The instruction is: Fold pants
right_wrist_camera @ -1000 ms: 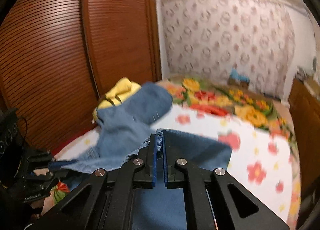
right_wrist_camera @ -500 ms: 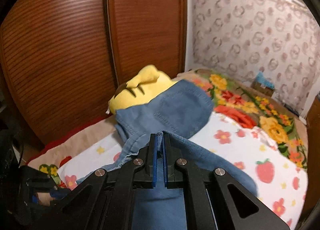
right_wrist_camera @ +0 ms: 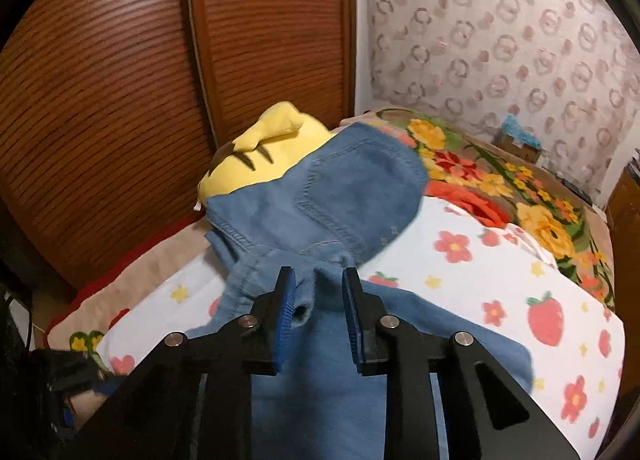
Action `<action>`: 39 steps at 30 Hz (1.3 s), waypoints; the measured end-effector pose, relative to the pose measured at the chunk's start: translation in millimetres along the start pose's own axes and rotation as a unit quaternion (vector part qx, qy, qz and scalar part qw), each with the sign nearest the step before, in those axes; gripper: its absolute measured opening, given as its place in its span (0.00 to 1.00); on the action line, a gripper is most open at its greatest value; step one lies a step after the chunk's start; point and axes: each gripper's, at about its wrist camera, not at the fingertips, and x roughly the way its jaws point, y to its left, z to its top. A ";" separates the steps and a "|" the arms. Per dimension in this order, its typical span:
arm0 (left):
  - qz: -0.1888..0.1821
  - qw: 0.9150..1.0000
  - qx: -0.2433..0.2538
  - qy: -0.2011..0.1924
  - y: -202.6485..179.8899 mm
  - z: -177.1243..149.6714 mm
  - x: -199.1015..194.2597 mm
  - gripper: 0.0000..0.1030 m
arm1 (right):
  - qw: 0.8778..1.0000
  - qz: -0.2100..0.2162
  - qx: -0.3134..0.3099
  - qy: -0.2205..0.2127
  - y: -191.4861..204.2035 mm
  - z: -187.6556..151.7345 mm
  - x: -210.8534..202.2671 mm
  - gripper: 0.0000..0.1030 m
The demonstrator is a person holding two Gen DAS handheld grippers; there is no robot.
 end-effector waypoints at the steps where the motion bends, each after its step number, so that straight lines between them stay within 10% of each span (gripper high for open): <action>1: 0.003 1.000 0.003 -0.004 -0.7 1.4 -1.1 0.46 | 1.000 -0.002 0.002 -0.003 -4.5 -3.8 -8.3 0.27; 25: -0.005 0.999 0.041 0.013 -52.9 8.9 29.5 0.46 | 0.995 -0.065 0.079 0.003 -43.0 -181.1 -186.8 0.37; 39: 0.035 0.998 0.048 0.010 -26.3 40.4 45.5 0.46 | 0.993 -0.024 0.115 0.006 -24.3 -212.7 -166.1 0.37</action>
